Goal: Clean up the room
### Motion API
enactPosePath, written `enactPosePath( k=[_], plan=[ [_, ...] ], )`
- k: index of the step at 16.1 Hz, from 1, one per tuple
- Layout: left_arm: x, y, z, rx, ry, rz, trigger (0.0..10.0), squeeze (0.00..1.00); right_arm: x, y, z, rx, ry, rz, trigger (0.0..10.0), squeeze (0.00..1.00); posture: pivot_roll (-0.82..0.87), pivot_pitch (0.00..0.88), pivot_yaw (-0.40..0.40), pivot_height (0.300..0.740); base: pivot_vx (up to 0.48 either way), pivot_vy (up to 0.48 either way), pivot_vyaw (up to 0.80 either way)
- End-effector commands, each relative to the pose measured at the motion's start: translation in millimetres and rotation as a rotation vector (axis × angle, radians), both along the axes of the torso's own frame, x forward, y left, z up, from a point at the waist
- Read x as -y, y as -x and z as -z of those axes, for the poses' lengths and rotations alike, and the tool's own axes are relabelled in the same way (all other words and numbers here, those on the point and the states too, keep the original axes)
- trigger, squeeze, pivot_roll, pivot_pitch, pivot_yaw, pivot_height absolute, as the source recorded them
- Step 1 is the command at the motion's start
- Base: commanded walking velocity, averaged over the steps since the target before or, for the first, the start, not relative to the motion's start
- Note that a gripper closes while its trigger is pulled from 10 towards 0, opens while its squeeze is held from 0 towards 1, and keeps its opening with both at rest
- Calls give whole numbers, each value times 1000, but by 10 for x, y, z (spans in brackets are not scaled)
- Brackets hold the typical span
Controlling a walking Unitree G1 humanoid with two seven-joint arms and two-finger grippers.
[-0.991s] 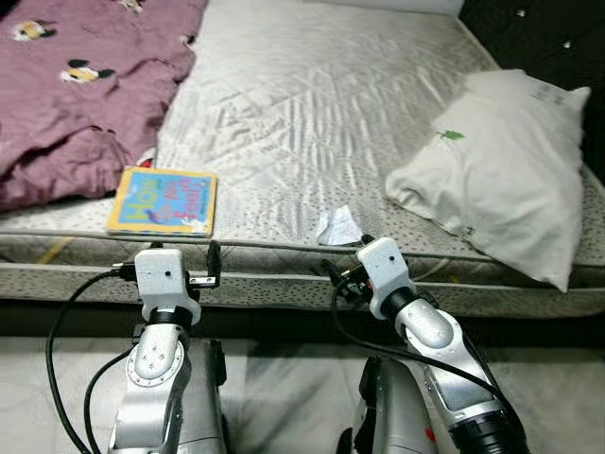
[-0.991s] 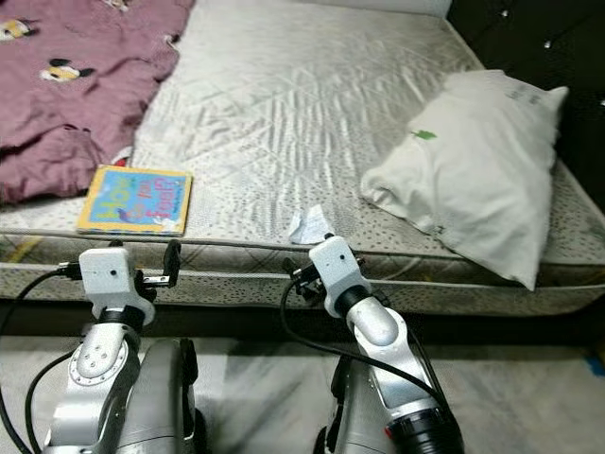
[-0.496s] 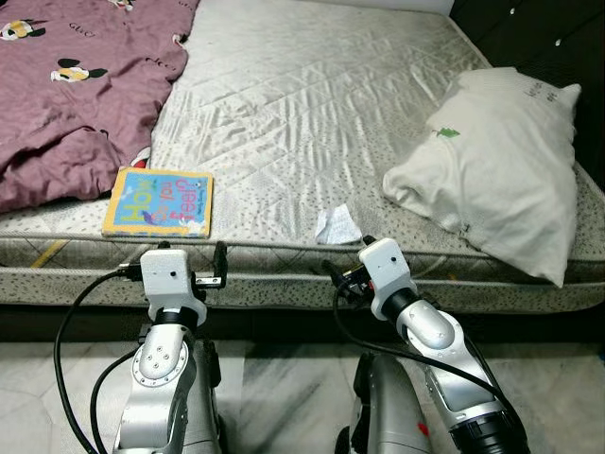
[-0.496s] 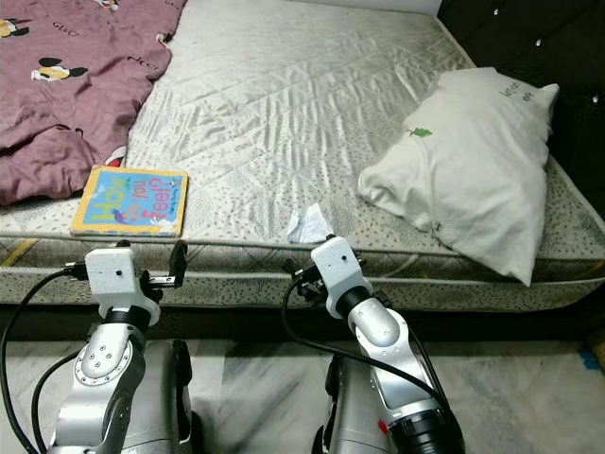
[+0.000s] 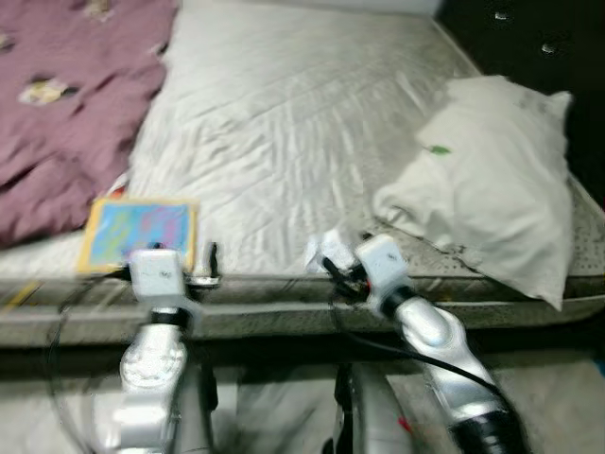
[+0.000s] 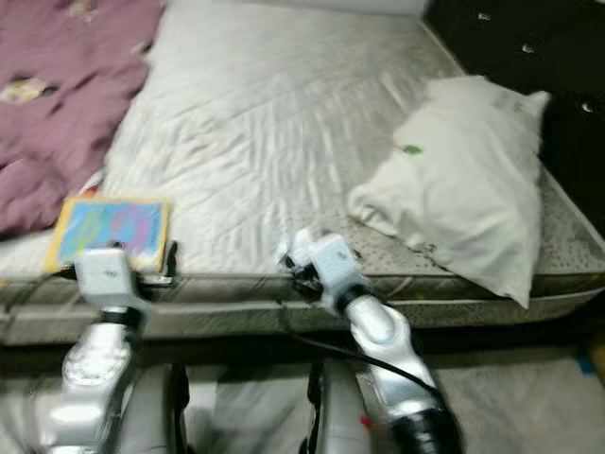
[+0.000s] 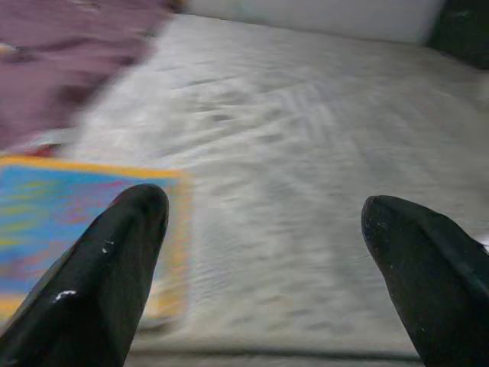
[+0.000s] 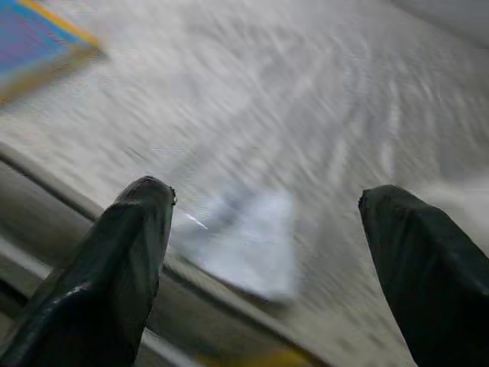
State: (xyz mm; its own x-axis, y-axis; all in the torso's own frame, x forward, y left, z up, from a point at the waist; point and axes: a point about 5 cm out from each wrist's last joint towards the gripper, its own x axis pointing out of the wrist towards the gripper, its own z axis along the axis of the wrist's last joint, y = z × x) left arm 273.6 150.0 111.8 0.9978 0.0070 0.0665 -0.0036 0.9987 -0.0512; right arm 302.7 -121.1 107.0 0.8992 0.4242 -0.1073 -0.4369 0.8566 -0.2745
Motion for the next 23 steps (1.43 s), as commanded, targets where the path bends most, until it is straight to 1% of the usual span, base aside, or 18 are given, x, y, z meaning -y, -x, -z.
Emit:
enactPosePath(
  k=[1, 3, 8, 11, 12, 13, 15, 16, 18, 20, 21, 23],
  plan=[
    [-41, 16, 25, -13, -10, -1, 10000, 0, -31, -8, -6, -4, -20, 2, 10000, 0, -71, 131, -102, 524, 345, 0, 0],
    [-25, 9, 18, -11, 14, -2, 10000, 0, -31, -13, -5, -6, -23, 2, 10000, 0, -72, 130, -102, 524, 0, 0, 0],
    [-23, 2, 27, -20, 11, -7, 10000, 0, -16, -22, 8, -14, -29, 7, 10000, 0, -70, 127, -102, 524, 0, 0, 0],
    [-50, 25, 62, -62, -13, -32, 10000, 0, -2, -70, 55, -95, -33, -14, 10000, 0, -48, 127, -105, 524, 0, 0, 0],
    [-76, 57, 82, -81, -23, -33, 10000, 0, 0, -101, 92, -135, -3, -38, 10000, 0, -38, 127, -104, 524, 0, 0, 0],
    [-128, 110, 89, -89, -29, -34, 10000, 0, -8, -151, 116, -157, 17, -55, 10000, 0, -23, 128, -104, 524, 0, 0, 0],
    [-156, 137, 94, -95, -38, -41, 10000, 0, -20, -175, 121, -168, 13, -58, 10000, 0, -10, 130, -105, 524, 0, 0, 0],
    [-219, 221, 107, -108, -51, -58, 10000, 0, -114, -209, 172, -209, 43, -90, 10000, 0, 19, 135, -108, 524, 0, 0, 0],
    [-208, 343, 115, -129, -59, -42, 10000, 0, -278, -222, 205, -251, 46, -152, 10000, 0, 39, 140, -109, 524, 0, 0, 0],
    [-207, 413, 111, -139, -56, -35, 10000, 0, -373, -243, 219, -274, 38, -181, 10000, 0, 58, 147, -108, 524, 0, 0, 0],
    [-222, 452, 105, -143, -52, -34, 10000, 0, -433, -282, 213, -292, 22, -185, 10000, 0, 78, 154, -107, 524, 0, 0, 0],
    [-245, 491, 94, -148, -54, -33, 10000, 0, -480, -335, 193, -309, 5, -185, 10000, 0, 91, 158, -106, 524, 0, 0, 0]
  ],
)
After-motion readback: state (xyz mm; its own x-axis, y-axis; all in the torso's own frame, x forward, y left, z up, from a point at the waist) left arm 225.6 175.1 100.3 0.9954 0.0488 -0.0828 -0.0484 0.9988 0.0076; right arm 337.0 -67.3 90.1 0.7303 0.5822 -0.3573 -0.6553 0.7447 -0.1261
